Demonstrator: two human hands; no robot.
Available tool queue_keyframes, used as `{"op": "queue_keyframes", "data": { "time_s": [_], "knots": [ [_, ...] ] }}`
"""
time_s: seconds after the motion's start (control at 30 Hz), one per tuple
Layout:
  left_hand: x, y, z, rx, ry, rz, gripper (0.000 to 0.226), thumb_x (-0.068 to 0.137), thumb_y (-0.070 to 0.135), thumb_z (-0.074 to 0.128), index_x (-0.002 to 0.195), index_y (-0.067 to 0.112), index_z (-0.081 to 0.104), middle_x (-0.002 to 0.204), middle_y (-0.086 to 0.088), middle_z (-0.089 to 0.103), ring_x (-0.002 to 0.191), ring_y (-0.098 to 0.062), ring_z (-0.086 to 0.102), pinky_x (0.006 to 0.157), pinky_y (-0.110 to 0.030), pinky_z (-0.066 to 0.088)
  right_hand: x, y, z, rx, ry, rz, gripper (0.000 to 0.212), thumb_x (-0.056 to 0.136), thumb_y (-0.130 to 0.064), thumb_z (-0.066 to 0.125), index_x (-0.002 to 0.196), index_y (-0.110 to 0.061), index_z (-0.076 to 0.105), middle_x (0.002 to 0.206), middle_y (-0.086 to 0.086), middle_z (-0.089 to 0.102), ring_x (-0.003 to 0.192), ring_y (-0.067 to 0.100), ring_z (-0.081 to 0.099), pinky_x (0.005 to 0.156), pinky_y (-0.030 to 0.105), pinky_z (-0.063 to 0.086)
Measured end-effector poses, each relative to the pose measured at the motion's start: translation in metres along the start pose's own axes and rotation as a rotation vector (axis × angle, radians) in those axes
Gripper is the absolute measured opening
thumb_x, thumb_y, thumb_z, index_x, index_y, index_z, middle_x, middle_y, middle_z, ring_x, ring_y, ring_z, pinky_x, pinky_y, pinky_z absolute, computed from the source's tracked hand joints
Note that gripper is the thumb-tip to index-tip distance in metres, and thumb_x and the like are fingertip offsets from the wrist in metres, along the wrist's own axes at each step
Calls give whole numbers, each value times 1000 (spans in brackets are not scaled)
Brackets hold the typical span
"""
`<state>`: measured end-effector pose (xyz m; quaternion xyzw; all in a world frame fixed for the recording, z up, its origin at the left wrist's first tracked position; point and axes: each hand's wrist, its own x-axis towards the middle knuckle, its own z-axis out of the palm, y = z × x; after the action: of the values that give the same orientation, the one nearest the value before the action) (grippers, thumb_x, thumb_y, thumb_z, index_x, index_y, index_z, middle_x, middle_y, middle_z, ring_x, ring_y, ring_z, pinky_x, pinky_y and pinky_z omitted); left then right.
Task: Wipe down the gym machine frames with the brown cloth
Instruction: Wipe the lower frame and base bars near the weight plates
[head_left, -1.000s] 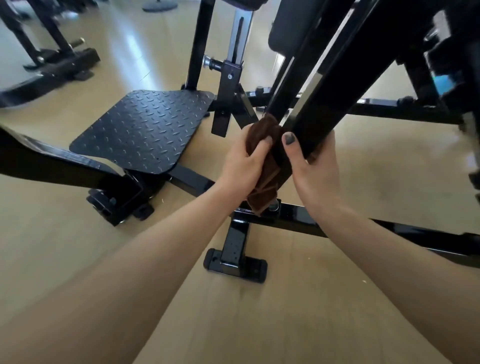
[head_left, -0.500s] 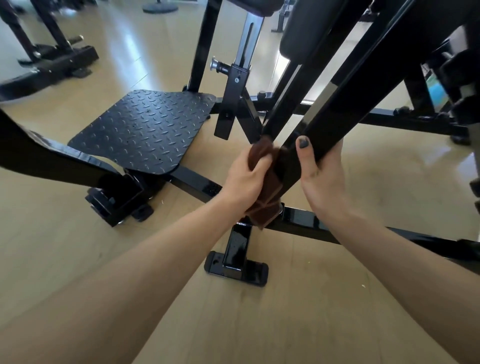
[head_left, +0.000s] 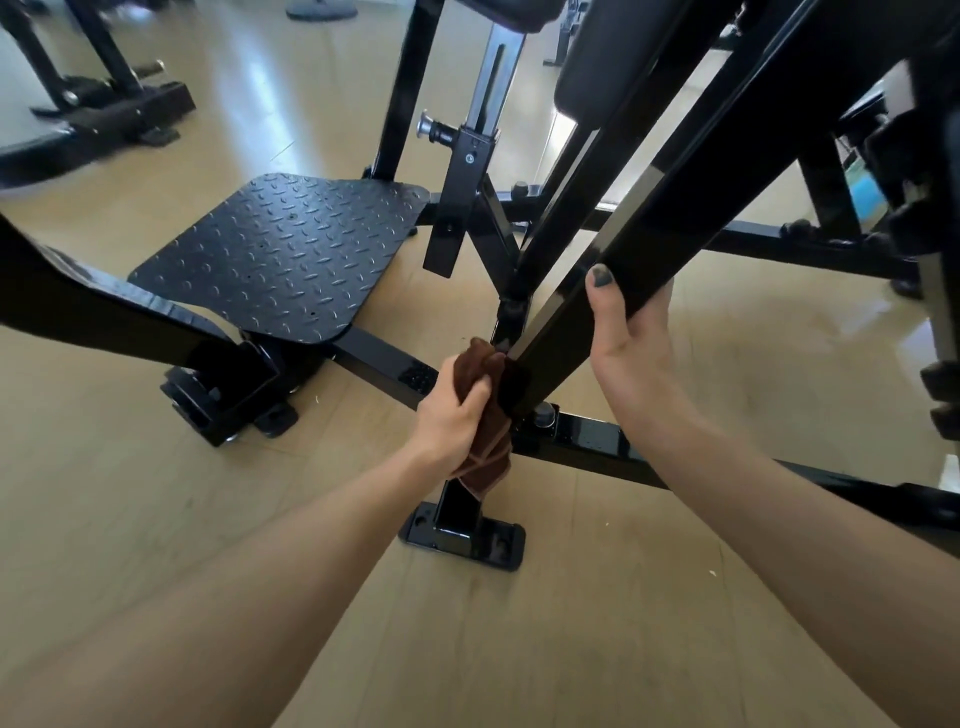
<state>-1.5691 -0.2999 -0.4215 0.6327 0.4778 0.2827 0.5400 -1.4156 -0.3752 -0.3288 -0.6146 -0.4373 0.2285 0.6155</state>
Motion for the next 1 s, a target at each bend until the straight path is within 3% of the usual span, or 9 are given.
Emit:
{"op": "queue_keyframes", "data": {
  "time_s": [0.2,0.3,0.4,0.6,0.67,0.73,0.83,0.93,1.0],
  "knots": [
    [3,19,-2,9,-16,8,33,106,38,48,138,28,48,109,4,65,95,-13,65,74,-25,48,-1,-3,1,-19,6,19,34,105,-45,51,129,-36,29,110,-25,51,89,-33,49,67,-7,38],
    [14,60,-3,-54,-81,146,30,104,39,52,131,27,54,110,1,68,96,-16,70,80,-31,59,0,-2,3,-16,7,14,36,104,-47,51,129,-37,27,110,-26,50,89,-33,49,69,-7,38],
    [32,86,-2,-90,-127,226,24,102,42,55,124,34,56,109,2,69,92,-9,71,76,-25,60,-1,-1,1,-47,9,22,39,104,-50,49,132,-38,25,111,-27,50,91,-33,49,70,-7,38],
    [38,17,-7,131,-99,102,30,105,43,48,134,36,49,106,12,66,89,-2,65,76,-18,49,-26,-4,-2,-232,-62,48,58,100,-54,56,143,-26,30,106,-29,52,92,-31,50,67,-7,39],
    [35,-4,-8,148,-73,73,32,105,44,49,135,37,46,108,9,65,95,-8,64,84,-29,52,-50,-9,-1,-341,-127,112,48,97,-50,63,130,-34,33,102,-26,54,89,-24,56,59,2,47],
    [34,-12,-6,142,-42,81,30,103,45,50,133,39,46,106,10,65,95,-9,64,78,-28,50,-67,-15,-2,-662,-264,104,28,97,-49,62,106,-29,44,82,-16,58,72,-4,64,50,16,49],
    [30,-15,-4,140,1,83,34,101,46,53,134,36,46,104,7,65,94,-9,63,74,-26,48,-80,-29,7,-1060,-517,-172,31,99,-45,50,75,-26,49,62,-10,51,54,8,51,49,25,40],
    [21,-17,-7,111,23,95,45,92,45,56,131,24,53,101,0,68,96,-21,66,82,-38,54,-60,-49,29,-1038,-516,-473,20,98,-34,44,92,-21,58,81,-7,57,71,11,51,67,28,44],
    [17,-19,-9,148,22,131,40,95,40,58,129,20,54,98,4,67,95,-20,67,81,-38,54,-30,-53,44,-1305,-524,-525,35,100,-35,33,106,-18,64,104,2,63,100,23,57,102,42,43]
  ]
}}
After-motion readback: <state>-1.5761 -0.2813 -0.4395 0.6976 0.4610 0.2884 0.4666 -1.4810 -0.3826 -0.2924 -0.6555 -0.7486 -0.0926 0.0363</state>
